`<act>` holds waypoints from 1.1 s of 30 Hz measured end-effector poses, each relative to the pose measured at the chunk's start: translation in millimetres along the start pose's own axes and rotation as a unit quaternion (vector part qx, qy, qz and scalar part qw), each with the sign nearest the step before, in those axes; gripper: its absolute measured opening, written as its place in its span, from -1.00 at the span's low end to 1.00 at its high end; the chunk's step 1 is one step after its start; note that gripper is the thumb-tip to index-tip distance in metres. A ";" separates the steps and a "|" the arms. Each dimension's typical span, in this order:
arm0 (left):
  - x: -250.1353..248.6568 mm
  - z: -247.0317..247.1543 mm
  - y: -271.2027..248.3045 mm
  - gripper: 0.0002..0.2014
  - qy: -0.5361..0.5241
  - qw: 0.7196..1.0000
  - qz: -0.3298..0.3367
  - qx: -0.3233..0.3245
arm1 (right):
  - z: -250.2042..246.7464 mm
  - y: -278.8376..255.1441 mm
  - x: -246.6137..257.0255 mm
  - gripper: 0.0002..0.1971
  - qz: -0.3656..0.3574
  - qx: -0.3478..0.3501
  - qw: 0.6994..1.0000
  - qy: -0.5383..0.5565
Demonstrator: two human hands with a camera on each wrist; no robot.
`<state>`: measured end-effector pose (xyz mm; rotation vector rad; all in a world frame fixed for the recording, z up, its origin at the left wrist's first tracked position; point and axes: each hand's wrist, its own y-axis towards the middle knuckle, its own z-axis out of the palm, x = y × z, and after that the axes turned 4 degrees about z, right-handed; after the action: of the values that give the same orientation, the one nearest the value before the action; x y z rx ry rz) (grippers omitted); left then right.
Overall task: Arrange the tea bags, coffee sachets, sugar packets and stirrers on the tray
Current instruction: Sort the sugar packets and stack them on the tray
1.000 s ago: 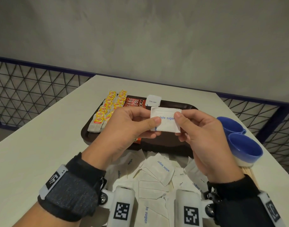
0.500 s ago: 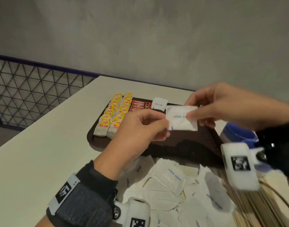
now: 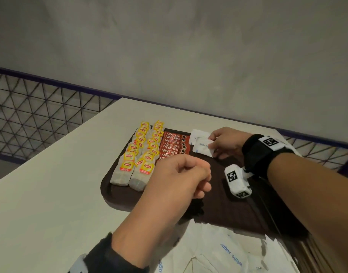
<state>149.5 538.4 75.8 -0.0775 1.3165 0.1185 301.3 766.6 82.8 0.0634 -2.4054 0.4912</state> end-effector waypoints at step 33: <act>-4.4 -3.6 2.0 -0.78 -0.032 0.999 0.004 -0.011 | 25.4 23.2 24.7 -0.23 -0.019 -0.143 0.968 -0.208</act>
<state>144.7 539.8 79.1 -0.0854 1.2521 0.1412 262.7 780.9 72.8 0.0926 -2.8551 0.1132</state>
